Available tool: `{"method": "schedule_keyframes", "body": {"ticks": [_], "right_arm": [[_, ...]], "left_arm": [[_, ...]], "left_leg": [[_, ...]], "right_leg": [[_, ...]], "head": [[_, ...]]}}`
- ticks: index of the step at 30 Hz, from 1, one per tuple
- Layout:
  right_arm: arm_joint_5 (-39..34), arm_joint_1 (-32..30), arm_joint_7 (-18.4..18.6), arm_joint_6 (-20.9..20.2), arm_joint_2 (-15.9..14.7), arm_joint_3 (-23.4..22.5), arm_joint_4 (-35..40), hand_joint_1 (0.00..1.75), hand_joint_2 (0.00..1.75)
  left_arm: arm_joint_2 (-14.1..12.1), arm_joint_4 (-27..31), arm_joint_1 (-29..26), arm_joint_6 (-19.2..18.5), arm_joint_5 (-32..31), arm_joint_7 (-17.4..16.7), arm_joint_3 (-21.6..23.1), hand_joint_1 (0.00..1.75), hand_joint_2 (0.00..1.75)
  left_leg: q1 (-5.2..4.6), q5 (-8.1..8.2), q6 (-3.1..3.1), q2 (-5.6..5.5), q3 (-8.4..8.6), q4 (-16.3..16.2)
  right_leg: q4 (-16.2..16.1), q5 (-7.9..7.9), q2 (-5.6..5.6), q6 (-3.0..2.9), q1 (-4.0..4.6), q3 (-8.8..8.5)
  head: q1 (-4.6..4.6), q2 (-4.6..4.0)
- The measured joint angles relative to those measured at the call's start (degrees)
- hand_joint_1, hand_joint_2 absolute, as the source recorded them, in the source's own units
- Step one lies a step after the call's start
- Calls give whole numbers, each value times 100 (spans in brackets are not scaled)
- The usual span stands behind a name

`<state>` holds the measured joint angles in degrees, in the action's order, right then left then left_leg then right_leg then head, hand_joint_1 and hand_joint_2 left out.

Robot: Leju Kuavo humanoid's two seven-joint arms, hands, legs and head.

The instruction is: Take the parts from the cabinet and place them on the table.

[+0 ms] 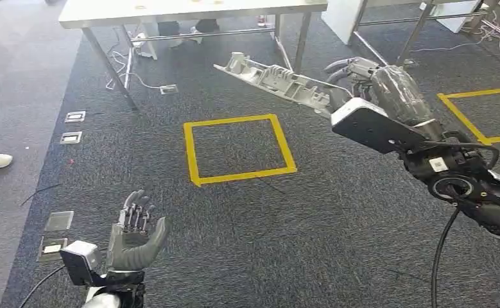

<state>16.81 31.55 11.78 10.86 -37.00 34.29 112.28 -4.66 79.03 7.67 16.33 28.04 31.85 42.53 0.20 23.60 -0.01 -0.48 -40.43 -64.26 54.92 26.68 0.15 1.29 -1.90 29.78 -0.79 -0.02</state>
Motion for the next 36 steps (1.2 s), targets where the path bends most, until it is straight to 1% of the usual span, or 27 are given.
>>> {"method": "schedule_keyframes", "body": {"ticks": [4, 6, 7, 8, 9, 11, 12, 13, 14, 15, 17, 18, 19, 20, 22, 23, 24, 25, 27, 28, 29, 30, 31, 32, 33, 34, 36], "right_arm": [[0, 2, 0, 0, 2, 0, 0, 175, 175], [0, 13, -2, 2, 9, 0, 0, 175, 175], [0, 70, -20, 20, 17, 13, -11, 175, 175], [-26, 61, -22, 24, 20, 20, -22, 175, 175], [-44, 80, -26, 28, 20, 20, -22, 175, 175], [-50, 73, -35, 37, 20, 22, -22, 175, 175], [-50, 68, -35, 37, 22, 24, -26, 175, 175], [-50, 64, -35, 37, 22, 28, -28, 175, 175], [-50, 59, -35, 37, 22, 39, -28, 175, 175], [-50, 59, -35, 35, 22, 50, -28, 175, 175], [-50, 59, -35, 35, 22, 59, -31, 175, 175], [-50, 55, -37, 35, 22, 68, -37, 175, 175], [-55, 82, -42, 37, 26, 81, -46, 175, 175], [-52, 77, -46, 42, 31, 83, -46, 175, 175], [-55, 78, -55, 42, 35, 87, -46, 175, 175], [-57, 79, -55, 42, 39, 90, -48, 175, 175], [-57, 79, -55, 42, 41, 92, -50, 175, 175], [-57, 77, -57, 42, 48, 105, -57, 175, 175], [-57, 72, -59, 39, 65, 114, -87, 175, 175], [-57, 72, -61, 39, 68, 122, -103, 175, 175], [-57, 71, -63, 37, 72, 133, -118, 175, 175], [-57, 72, -66, 37, 79, 146, -131, 175, 175], [-59, 74, -66, 37, 92, 149, -138, 175, 175], [-59, 78, -70, 37, 111, 149, -144, 175, 175], [-59, 84, -76, 37, 120, 153, -157, 175, 175], [-59, 80, -83, 33, 142, 166, -166, 175, 175], [-61, 105, -87, 35, 155, 153, -173, 175, 175]], "left_arm": [[-2, 0, 0, 2, 0, 0, 0, 0, 175], [-4, 0, 0, 7, 0, 0, 0, 0, 175], [-9, 15, 10, 9, 0, 2, 0, 0, 175], [-7, 33, 1, 9, -2, 11, 0, 0, 175], [-4, 33, 7, 9, -2, 11, 0, 0, 175], [-4, 33, -2, 9, 0, 11, 0, 0, 175], [-4, 31, -11, 9, 0, 11, 0, 0, 175], [-4, 31, -20, 9, 2, 11, 0, 0, 175], [-4, 31, -23, 9, 2, 11, 0, 0, 175], [-4, 31, -21, 9, 2, 11, 0, 0, 175], [-2, 33, -23, 9, 2, 11, 0, 0, 175], [-2, 28, -19, 9, 2, 11, -2, 0, 175], [-4, 28, -23, 9, 7, 7, -2, 0, 175], [-4, 29, -15, 7, 9, 4, 0, 0, 175], [0, 35, 12, 4, 9, 9, 0, 0, 175], [-4, 39, 15, 4, 9, 11, 0, 0, 175], [-4, 44, 27, 4, 9, 26, 0, 0, 175], [-7, 44, 25, 4, 11, 26, 0, 0, 175], [-11, 42, -6, 7, 15, 26, 0, 0, 175], [-11, 42, -13, 9, 17, 26, 0, 0, 175], [-11, 42, -15, 11, 20, 26, 0, 0, 175], [-13, 42, -15, 15, 20, 28, 0, 0, 175], [-13, 42, -15, 15, 22, 28, 0, 0, 175], [-13, 42, -17, 17, 24, 28, 0, 0, 175], [-13, 39, -28, 17, 24, 28, 0, 0, 175], [-15, 35, -27, 26, 37, 35, 0, 0, 175], [-15, 48, -35, 26, 37, 44, 0, 0, 175]], "left_leg": [[0, -122, 7, 0, 90, 209], [-1, -339, 37, 2, 269, 707], [-52, -152, 108, 0, 379, 853], [-18, -77, 249, -16, 607, 1000], [-19, -45, 291, -16, 676, 1012], [-30, 28, 320, -20, 745, 1012], [-44, 75, 333, -22, 790, 1011], [-57, 123, 337, -28, 854, 1010], [-67, 185, 335, -39, 942, 1010], [-74, 252, 332, -49, 1040, 1010], [-88, 393, 309, -53, 1228, 1013], [-110, 451, 285, -57, 1272, 977], [-112, 473, 255, -79, 1240, 1004], [-108, 507, 212, -65, 1237, 1010], [-134, 529, 173, -69, 1296, 994], [-122, 516, 150, -58, 1223, 810], [-118, 485, 95, -40, 1021, 439], [-89, 576, 51, -25, 703, -34], [-44, 990, -13, -4, 117, -771], [-34, 1106, -25, 0, -55, -874], [-31, 1062, -24, 1, -115, -749], [-31, 870, -15, 1, -76, -438], [-31, 539, 4, 1, 20, 5], [-34, 19, 41, 1, 140, 569], [-45, -528, 86, 3, 150, 975], [-86, -371, 124, 20, 171, 981], [-102, -367, 215, 0, 214, 999]], "right_leg": [[-1, 20, 0, 7, -2, -28], [-13, 73, 0, 34, -4, -78], [-50, 119, 34, 112, 39, -73], [10, 200, 9, 230, 4, -172], [407, 312, 7, 226, 8, 9], [1395, 599, 9, 238, 35, 615], [1729, 748, 9, 241, 38, 866], [1835, 774, 9, 235, 39, 1017], [1684, 652, 9, 217, 44, 1037], [1307, 394, 9, 183, 49, 961], [275, -435, 1, 93, 82, 706], [32, -620, -8, 67, 128, 707], [4, -450, -20, 53, 137, 634], [5, -534, 11, 23, 153, 598], [-22, -485, 12, -18, 98, 526], [-58, -463, 14, -31, 80, 451], [-78, -426, 8, -60, 72, 396], [-87, -386, 7, -69, 70, 357], [-87, -275, 9, -70, 68, 259], [-87, -219, 11, -67, 64, 197], [-87, -155, 16, -61, 60, 115], [-88, -88, 21, -49, 54, 20], [-88, -22, 23, -37, 52, -71], [-89, 50, 25, -21, 53, -170], [-87, 109, 34, 7, 62, -199], [-121, 151, 62, 44, 67, -214], [-114, 161, 66, 121, 63, -270]], "head": [[4, 0], [22, 2], [41, 2], [-26, 0], [-55, 0], [-138, 0], [-164, 2], [-188, 0], [-206, 2], [-227, 0], [-273, 0], [-275, 0], [-260, 0], [-249, 0], [-239, 2], [-252, 2], [-203, 0], [-149, 0], [-101, 0], [-81, 0], [-59, 2], [-39, 0], [-18, 0], [6, 0], [39, 0], [50, 0], [37, 0]]}}
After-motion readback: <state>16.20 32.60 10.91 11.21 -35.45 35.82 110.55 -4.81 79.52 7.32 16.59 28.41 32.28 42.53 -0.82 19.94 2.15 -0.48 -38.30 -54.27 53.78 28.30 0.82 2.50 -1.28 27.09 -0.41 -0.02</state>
